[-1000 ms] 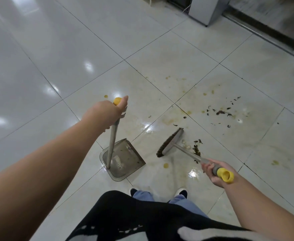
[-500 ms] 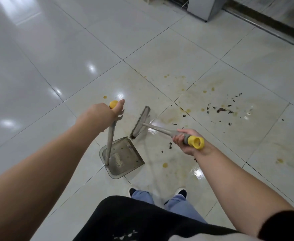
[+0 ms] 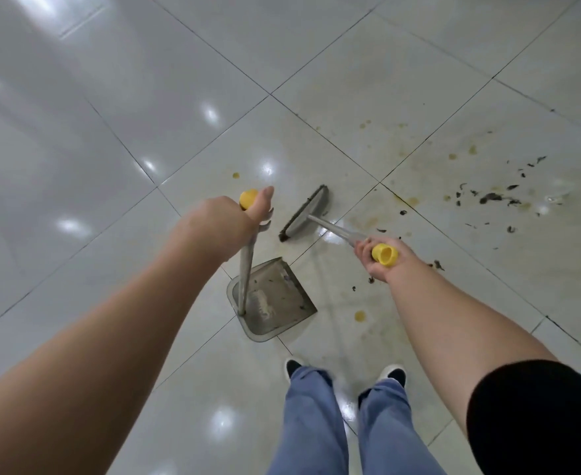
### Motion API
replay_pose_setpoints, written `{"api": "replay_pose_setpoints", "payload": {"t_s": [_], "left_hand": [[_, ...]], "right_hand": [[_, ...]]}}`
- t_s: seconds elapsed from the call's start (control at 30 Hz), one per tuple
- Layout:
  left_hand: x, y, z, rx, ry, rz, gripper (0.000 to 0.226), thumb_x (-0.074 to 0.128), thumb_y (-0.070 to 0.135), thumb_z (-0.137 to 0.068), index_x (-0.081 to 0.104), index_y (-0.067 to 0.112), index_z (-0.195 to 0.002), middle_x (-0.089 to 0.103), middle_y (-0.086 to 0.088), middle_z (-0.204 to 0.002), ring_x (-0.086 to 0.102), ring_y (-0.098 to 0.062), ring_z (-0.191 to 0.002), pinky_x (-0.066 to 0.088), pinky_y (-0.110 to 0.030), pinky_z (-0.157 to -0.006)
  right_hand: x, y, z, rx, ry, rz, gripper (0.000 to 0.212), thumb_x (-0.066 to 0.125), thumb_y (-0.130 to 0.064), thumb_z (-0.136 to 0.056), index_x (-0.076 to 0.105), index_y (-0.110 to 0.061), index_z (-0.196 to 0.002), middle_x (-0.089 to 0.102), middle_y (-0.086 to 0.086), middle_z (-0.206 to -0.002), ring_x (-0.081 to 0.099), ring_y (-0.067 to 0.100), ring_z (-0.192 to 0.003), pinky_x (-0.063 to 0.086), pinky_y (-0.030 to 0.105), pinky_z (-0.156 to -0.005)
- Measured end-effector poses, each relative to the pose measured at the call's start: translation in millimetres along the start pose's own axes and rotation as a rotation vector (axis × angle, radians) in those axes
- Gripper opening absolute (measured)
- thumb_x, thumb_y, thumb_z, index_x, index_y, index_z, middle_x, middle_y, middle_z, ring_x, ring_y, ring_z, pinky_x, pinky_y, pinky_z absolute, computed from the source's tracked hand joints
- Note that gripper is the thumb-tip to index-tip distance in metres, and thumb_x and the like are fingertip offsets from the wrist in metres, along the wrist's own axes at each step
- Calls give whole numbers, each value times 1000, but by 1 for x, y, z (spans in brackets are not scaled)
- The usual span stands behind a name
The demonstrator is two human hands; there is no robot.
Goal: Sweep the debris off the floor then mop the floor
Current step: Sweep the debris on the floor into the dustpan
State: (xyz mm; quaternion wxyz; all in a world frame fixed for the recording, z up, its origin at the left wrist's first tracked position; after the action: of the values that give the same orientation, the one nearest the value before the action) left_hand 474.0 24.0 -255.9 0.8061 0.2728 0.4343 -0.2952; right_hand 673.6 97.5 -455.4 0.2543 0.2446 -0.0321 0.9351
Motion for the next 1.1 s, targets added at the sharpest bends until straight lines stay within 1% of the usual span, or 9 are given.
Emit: {"api": "replay_pose_setpoints", "payload": {"t_s": [0.17, 0.43, 0.5, 0.57, 0.63, 0.7, 0.8, 1.0, 1.1], "left_hand": [[-3, 2, 2, -53, -2, 70, 72, 24, 68, -87, 49, 9, -54, 50, -9, -53, 51, -22, -49, 44, -30, -57], [10, 46, -8, -97, 1, 51, 75, 28, 70, -83, 49, 5, -52, 49, -6, -36, 51, -21, -45, 43, -27, -57], [17, 67, -7, -40, -5, 37, 69, 31, 69, -84, 47, 9, -53, 48, -3, -33, 49, -20, -46, 39, -24, -53], [27, 85, -4, 58, -10, -5, 54, 33, 65, -87, 43, 22, -55, 50, -5, -51, 48, -20, -50, 41, -25, -54], [31, 90, 2, 80, -16, -54, 49, 33, 64, -87, 40, 28, -54, 48, -7, -57, 50, -21, -52, 44, -27, -56], [31, 89, 4, 64, -6, -48, 62, 31, 70, -84, 45, 17, -54, 48, -6, -52, 49, -20, -47, 40, -24, -49], [33, 91, 7, 70, -11, -88, 67, 29, 72, -82, 45, 13, -56, 47, -6, -46, 50, -20, -45, 38, -23, -46], [43, 105, 15, 132, -35, -120, 57, 28, 69, -86, 39, 23, -55, 45, -6, -55, 47, -20, -49, 39, -24, -49], [47, 105, 16, 98, -46, -133, 71, 27, 78, -77, 46, 14, -54, 48, -7, -52, 51, -20, -48, 39, -24, -49]], "right_hand": [[-82, -13, 45, -21, 127, 36, 28, 44, -18, -99, 46, 9, -94, 45, 13, -76, 50, 9, -49, 39, 12, -30], [-170, -23, 101, -22, 252, 161, 27, 44, -21, -98, 48, 5, -94, 51, 15, -68, 55, 15, -37, 42, 14, -29], [-165, -17, 95, -9, 300, 351, 20, 43, -15, -96, 47, 4, -94, 50, 18, -78, 55, 24, -52, 51, 22, -38], [-151, -13, 86, 25, 331, 573, 13, 43, -9, -92, 46, 4, -94, 51, 20, -80, 53, 27, -56, 54, 30, -43], [-133, -8, 75, 77, 328, 757, 12, 48, -12, -92, 46, 0, -94, 52, 15, -66, 51, 20, -39, 48, 21, -37], [-112, -8, 63, 122, 303, 945, 15, 52, -13, -94, 45, -2, -86, 47, 7, -46, 43, 12, -26, 40, 16, -32], [-85, -25, 53, 130, 257, 1151, 22, 47, -15, -96, 44, -3, -78, 44, 4, -32, 41, 10, -24, 39, 18, -41], [-106, -70, 61, 213, 253, 862, 32, 53, -27, -94, 44, -5, -73, 46, 4, -38, 41, 9, -22, 36, 12, -26], [-124, -81, 60, 214, 300, 871, 36, 54, -31, -94, 45, -4, -74, 48, 8, -37, 42, 12, -21, 36, 12, -26]]}}
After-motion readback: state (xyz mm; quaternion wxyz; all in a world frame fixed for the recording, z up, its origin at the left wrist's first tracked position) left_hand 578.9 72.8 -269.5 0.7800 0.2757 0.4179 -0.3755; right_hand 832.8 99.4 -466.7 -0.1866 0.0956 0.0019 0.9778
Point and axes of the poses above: each hand's wrist, its own z-axis away from the middle knuckle, its own x-axis out of the palm, y = z × x, the point moved 8 cm from there along -z, towards the middle knuckle
